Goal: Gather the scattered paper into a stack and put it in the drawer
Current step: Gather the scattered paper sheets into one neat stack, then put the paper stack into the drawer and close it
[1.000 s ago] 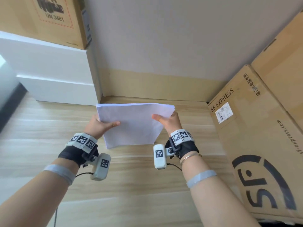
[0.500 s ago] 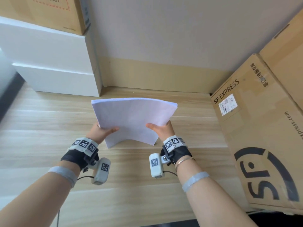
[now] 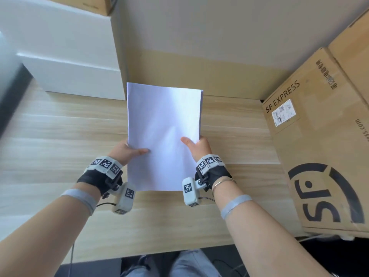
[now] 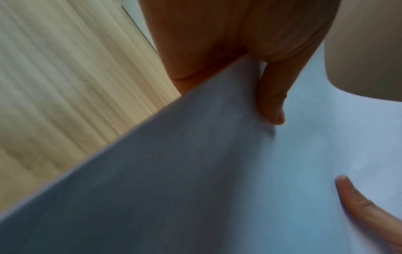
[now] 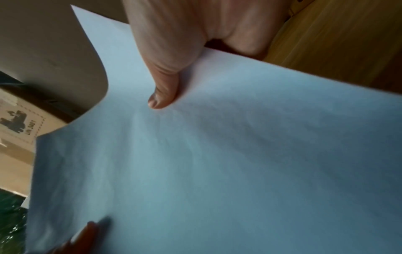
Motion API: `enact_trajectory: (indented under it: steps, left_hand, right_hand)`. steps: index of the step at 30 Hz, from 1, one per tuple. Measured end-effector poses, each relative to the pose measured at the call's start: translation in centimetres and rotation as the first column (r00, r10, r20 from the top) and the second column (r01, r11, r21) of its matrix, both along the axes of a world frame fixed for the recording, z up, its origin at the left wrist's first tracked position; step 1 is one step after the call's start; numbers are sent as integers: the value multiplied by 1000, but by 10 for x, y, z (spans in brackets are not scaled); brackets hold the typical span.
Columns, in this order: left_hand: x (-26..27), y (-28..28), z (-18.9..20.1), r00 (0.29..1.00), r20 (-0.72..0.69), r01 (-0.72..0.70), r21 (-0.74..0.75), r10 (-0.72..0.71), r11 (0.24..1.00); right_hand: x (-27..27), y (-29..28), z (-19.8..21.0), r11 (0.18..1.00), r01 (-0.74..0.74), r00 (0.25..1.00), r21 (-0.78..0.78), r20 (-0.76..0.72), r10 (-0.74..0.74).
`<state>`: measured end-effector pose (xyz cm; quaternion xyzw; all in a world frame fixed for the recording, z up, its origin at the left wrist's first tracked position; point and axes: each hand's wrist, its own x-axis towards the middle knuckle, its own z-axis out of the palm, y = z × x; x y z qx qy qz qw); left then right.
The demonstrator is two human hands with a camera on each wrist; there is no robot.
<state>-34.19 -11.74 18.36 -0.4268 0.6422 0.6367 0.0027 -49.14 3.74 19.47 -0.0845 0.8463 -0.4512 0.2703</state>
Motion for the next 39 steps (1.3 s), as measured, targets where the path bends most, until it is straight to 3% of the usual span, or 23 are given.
enact_trajectory:
  steps: [5, 12, 26, 33, 39]
  left_hand:
    - [29, 0, -27, 990, -74, -103, 165, 117, 981]
    - [71, 31, -27, 937, -51, -318, 296, 347, 901]
    - [200, 119, -37, 806, 88, -591, 73, 585, 803]
    - [278, 145, -50, 733, 111, -681, 120, 671, 723]
    - [355, 158, -78, 713, 124, -700, 170, 690, 693]
  right_hand:
    - [14, 1, -5, 988, -117, 993, 104, 35, 114]
    - [45, 8, -15, 952, -280, 958, 120, 95, 270]
    - [151, 47, -43, 777, -587, 808, 228, 233, 542]
    - [225, 54, -65, 706, -671, 738, 228, 300, 605]
    - [295, 58, -85, 671, -711, 694, 210, 357, 625]
